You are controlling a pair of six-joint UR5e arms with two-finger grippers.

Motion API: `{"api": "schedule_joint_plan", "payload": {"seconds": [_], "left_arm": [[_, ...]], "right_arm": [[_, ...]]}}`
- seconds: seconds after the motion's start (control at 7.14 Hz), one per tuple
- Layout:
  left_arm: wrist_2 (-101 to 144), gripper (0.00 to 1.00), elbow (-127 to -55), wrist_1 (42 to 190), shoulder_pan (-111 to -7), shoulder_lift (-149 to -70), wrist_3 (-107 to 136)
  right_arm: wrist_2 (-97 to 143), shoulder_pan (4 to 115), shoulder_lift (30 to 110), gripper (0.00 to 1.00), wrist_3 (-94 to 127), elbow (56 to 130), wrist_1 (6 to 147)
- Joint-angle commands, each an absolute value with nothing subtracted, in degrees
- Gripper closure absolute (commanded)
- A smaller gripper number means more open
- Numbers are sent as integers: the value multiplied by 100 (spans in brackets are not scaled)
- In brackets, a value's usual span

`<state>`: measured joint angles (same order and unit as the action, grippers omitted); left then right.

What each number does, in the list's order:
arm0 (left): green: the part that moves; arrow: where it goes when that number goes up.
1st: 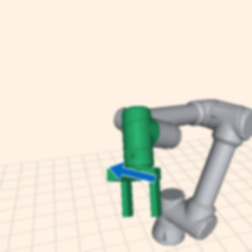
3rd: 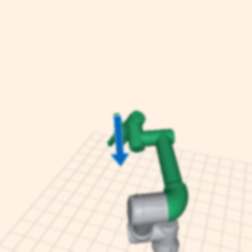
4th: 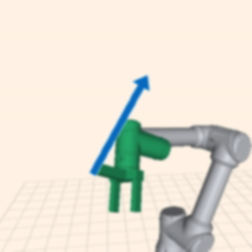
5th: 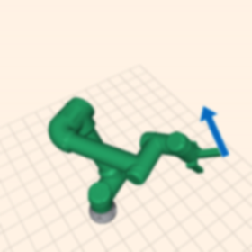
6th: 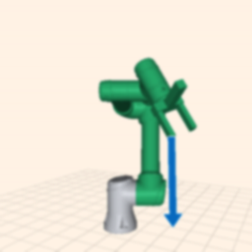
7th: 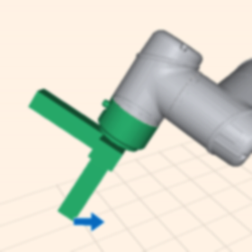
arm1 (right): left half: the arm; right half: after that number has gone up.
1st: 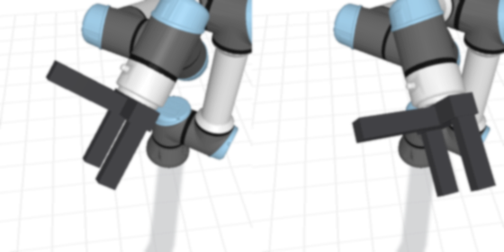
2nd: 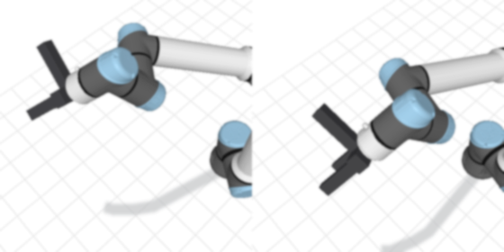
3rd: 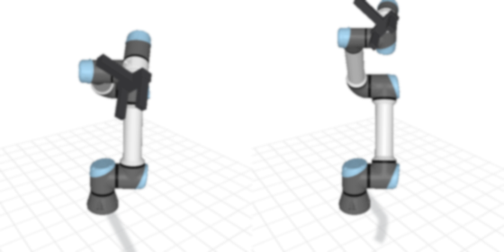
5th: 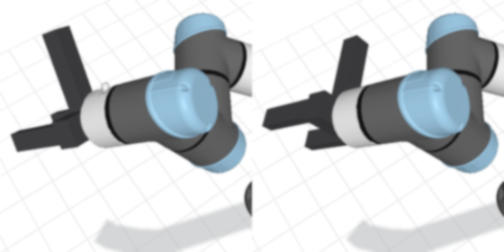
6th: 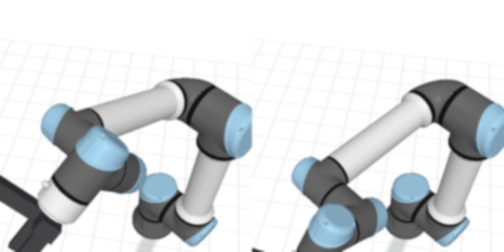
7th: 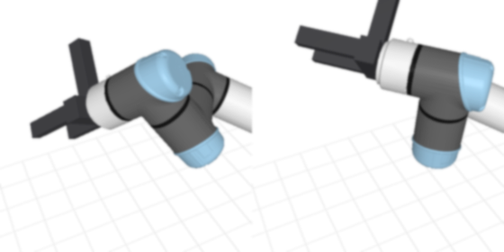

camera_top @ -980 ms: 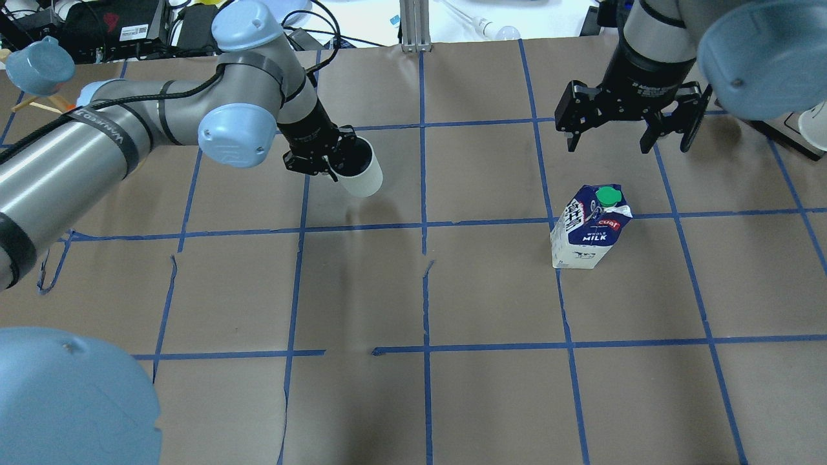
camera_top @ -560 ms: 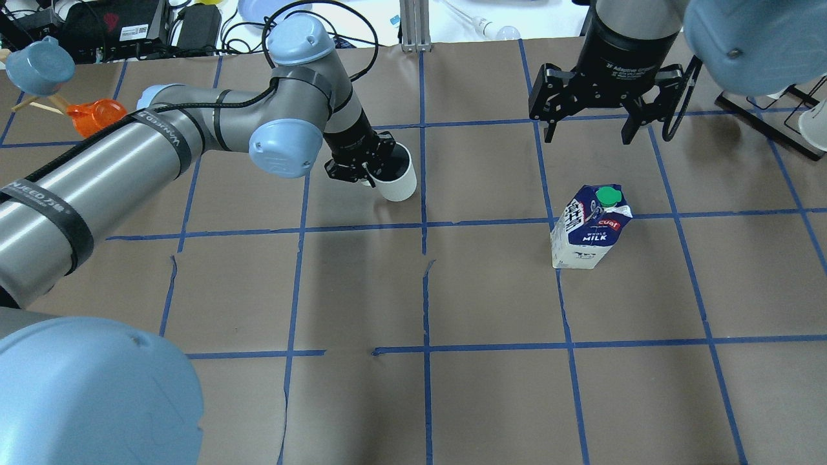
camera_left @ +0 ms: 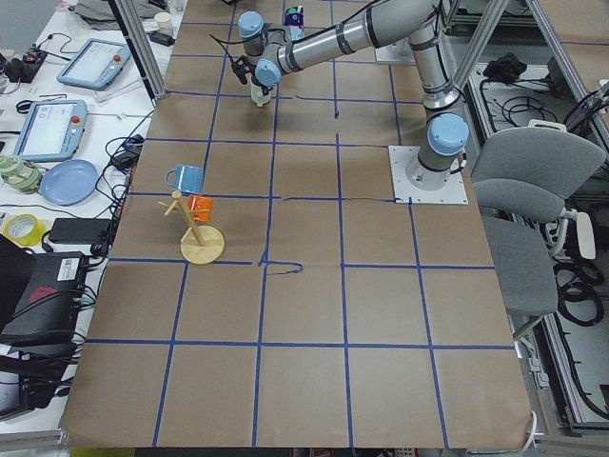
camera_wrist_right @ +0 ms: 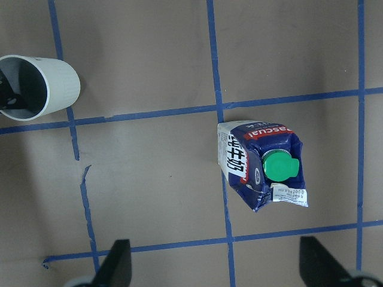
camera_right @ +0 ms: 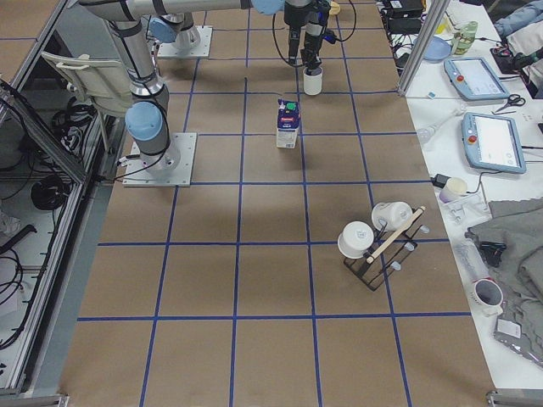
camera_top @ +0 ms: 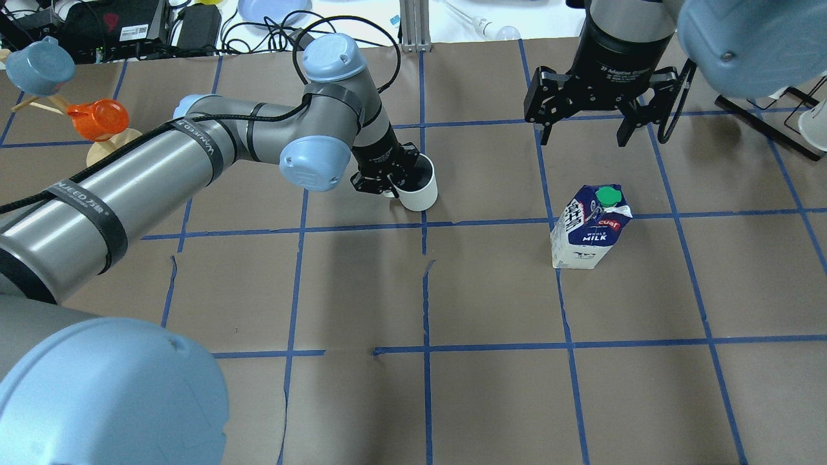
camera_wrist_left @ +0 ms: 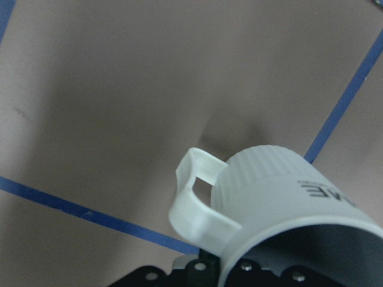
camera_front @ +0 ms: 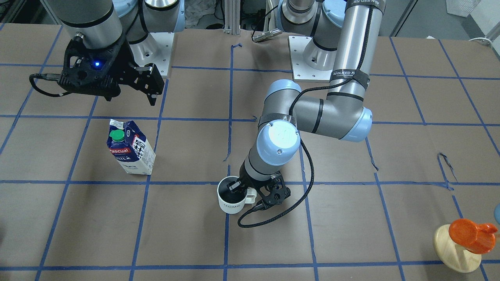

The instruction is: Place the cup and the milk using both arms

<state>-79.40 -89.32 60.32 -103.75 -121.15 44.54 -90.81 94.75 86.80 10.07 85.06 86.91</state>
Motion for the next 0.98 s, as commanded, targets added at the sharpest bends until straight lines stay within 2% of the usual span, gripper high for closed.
{"api": "schedule_joint_plan", "payload": {"seconds": [0.0,0.28,0.56,0.84], "left_arm": [[-7945,0,-8886,6029,-10380,-11972,4535],[-8041,0,-8536,6221,-10162,-11822,3951],[-8051,0,-8376,6521,-9557,-11638,2750],[-8329,0,-8367,6837,-9091,-11243,1788]], "right_arm": [[-9114,9466,8666,0,976,8517,8692],[-9149,9169,8622,0,426,8909,8796],[-9132,8738,8666,0,45,10092,9935],[-9149,8675,8640,4,18,10869,10834]]}}
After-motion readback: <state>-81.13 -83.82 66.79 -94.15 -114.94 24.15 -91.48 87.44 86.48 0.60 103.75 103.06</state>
